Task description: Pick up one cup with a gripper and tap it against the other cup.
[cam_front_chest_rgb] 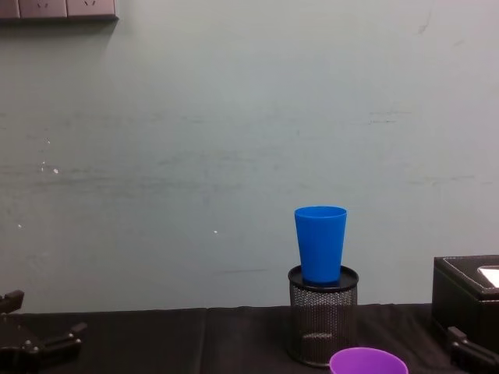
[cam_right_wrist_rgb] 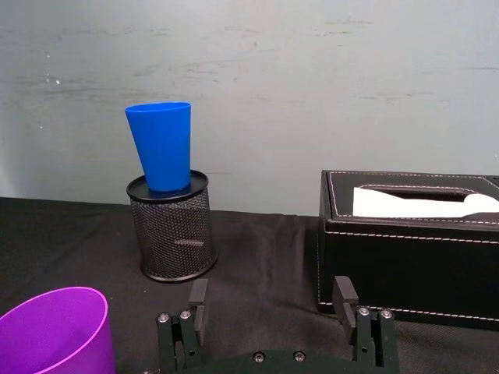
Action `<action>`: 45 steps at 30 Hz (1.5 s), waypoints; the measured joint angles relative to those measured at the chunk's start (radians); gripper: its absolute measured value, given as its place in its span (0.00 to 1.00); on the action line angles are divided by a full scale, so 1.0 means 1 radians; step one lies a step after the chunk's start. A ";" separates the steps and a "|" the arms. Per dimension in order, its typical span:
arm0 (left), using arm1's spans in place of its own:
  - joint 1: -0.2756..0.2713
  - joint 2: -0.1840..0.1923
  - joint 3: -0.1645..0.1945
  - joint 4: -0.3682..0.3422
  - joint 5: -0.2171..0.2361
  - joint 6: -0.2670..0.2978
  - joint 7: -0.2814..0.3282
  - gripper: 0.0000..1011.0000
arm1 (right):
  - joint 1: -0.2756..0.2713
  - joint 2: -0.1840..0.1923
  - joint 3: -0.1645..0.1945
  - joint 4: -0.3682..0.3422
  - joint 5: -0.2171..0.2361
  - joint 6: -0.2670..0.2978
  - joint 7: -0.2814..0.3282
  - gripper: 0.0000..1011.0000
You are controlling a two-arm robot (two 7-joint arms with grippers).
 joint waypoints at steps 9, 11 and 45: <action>0.000 0.000 0.000 0.000 0.000 0.000 0.000 0.99 | 0.000 0.000 0.000 -0.001 0.000 0.000 -0.001 0.99; 0.000 0.000 0.000 0.000 0.000 0.000 0.000 0.99 | 0.000 0.000 0.000 -0.001 0.000 0.000 -0.001 0.99; 0.000 0.000 0.000 0.000 0.000 0.000 0.000 0.99 | 0.000 0.000 0.000 -0.001 0.000 0.000 -0.001 0.99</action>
